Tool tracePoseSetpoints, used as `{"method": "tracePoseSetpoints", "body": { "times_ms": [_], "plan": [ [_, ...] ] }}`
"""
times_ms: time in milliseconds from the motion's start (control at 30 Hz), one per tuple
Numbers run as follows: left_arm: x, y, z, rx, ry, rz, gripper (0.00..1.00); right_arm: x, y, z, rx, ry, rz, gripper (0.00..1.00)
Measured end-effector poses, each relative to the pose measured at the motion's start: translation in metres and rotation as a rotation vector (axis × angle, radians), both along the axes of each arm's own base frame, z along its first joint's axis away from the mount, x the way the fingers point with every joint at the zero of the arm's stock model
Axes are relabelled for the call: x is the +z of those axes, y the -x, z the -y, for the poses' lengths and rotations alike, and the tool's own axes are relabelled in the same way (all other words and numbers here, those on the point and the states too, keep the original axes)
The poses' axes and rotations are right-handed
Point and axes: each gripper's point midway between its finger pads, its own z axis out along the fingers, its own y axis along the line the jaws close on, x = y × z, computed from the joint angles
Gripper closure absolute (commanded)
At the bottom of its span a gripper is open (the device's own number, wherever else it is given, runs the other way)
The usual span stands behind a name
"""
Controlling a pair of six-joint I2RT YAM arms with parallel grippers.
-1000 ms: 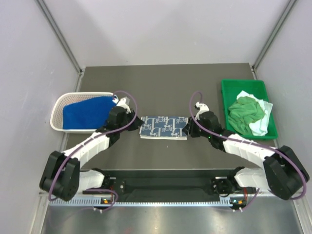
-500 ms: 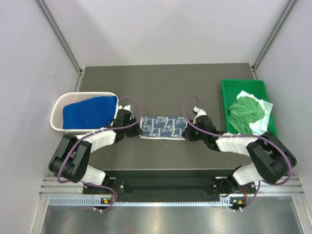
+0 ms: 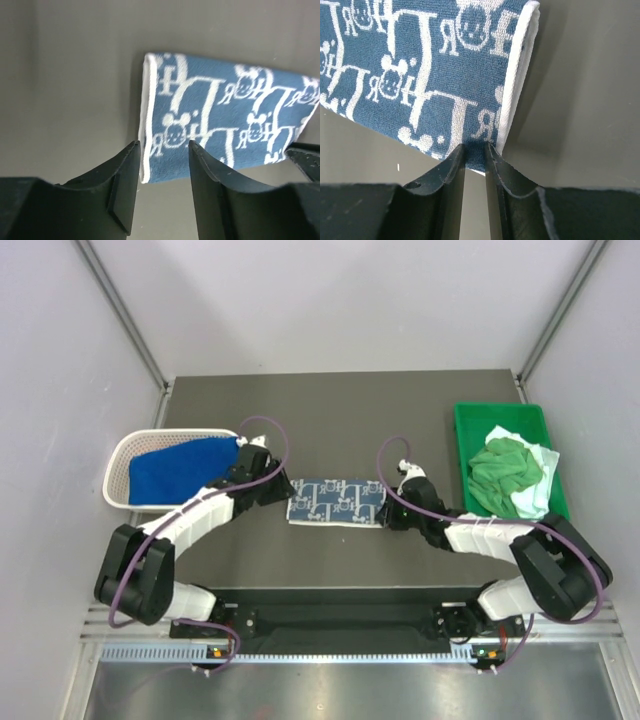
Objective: Fold and stack the towels
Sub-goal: Fold the towel
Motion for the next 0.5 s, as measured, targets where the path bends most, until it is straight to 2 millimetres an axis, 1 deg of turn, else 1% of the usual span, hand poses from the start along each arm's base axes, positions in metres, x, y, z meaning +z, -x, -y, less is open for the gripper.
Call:
{"method": "tracePoseSetpoints", "body": {
  "times_ms": [100, 167, 367, 433, 500],
  "plan": [
    [0.004, -0.006, 0.002, 0.002, -0.002, 0.001, 0.45, 0.001, 0.002, 0.002, -0.003, 0.006, -0.003, 0.77],
    [-0.004, -0.007, 0.003, 0.000, -0.011, -0.026, 0.45, 0.000, 0.004, 0.004, -0.004, 0.009, -0.006, 0.76],
    [-0.047, 0.005, 0.006, -0.024, -0.037, -0.173, 0.44, -0.001, 0.008, 0.010, -0.011, 0.011, -0.002, 0.76],
    [-0.044, 0.001, 0.012, -0.038, -0.012, -0.168, 0.44, -0.001, 0.008, 0.011, -0.011, 0.011, 0.000, 0.76],
    [-0.046, 0.002, 0.018, -0.056, 0.016, -0.180, 0.44, -0.001, 0.009, 0.012, -0.010, 0.014, 0.002, 0.76]
  ]
}}
